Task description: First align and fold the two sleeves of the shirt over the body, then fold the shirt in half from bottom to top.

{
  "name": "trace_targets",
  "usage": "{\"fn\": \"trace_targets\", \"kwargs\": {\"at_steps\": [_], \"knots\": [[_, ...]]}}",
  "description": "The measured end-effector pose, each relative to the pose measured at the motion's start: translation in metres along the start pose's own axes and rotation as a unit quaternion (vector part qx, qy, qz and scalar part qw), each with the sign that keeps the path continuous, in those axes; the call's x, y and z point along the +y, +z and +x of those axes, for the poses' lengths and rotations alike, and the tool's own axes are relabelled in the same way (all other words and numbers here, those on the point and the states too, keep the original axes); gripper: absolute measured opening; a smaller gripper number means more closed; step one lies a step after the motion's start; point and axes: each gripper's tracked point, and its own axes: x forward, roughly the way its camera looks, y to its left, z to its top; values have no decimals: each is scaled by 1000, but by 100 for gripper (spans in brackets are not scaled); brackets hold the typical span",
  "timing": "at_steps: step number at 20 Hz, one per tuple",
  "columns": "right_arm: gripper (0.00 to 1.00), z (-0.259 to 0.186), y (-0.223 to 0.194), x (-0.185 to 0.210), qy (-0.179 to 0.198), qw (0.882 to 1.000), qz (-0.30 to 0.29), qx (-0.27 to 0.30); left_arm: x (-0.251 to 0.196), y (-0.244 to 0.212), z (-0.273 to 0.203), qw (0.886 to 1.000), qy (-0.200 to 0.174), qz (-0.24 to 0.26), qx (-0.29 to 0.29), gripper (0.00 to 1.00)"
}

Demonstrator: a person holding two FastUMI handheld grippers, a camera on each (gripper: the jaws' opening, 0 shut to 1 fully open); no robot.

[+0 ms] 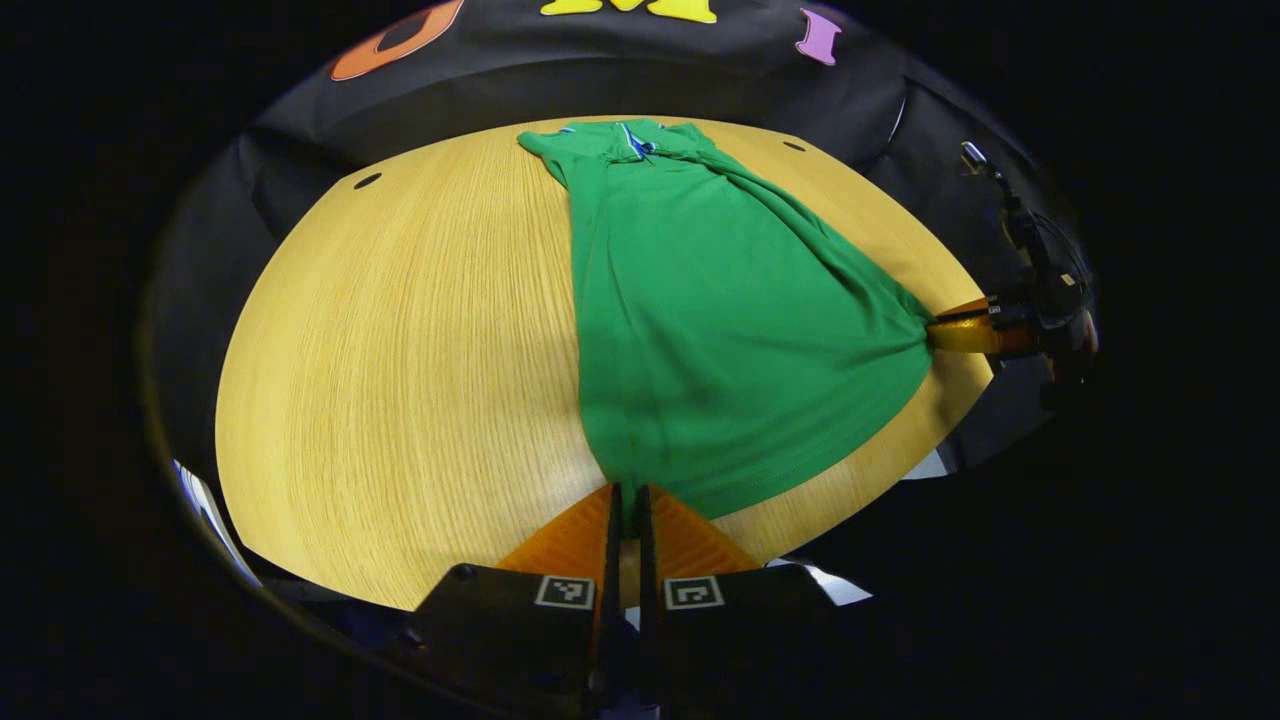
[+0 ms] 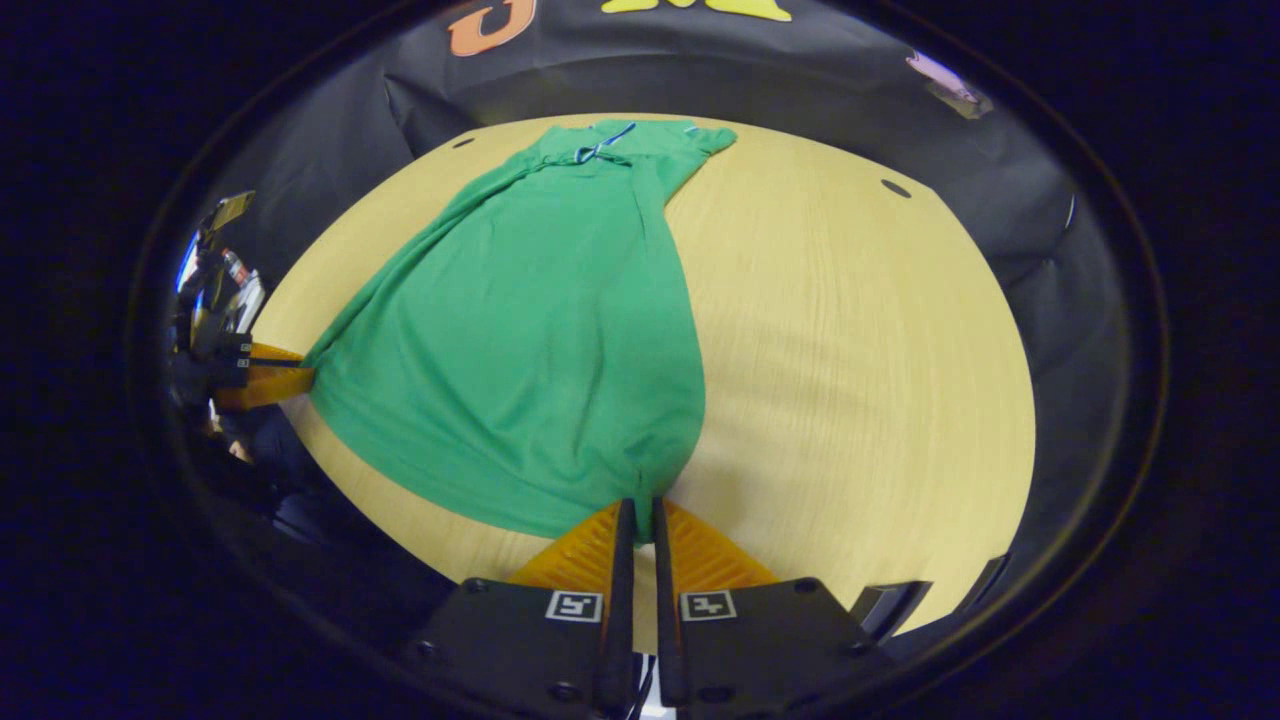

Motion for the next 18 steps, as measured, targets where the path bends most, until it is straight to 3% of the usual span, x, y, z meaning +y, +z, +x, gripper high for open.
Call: {"fn": "trace_targets", "kwargs": {"at_steps": [2, 4, 9, 18], "knots": [[4, 1, 1, 1, 9, 1000, 21, 12, -9, 0, 0, 999, -32, -20, 6, 7], [4, -2, -1, 2, 24, 998, 47, 19, -15, -1, -3, 997, -59, -52, 20, 5], [1, -18, 7, -2, 47, 995, 91, 9, -14, 18, -23, 996, -70, -55, 2, 4], [3, -49, 63, -7, 72, 991, 97, -53, -10, 71, -47, 995, -68, -55, -47, 4]]}}
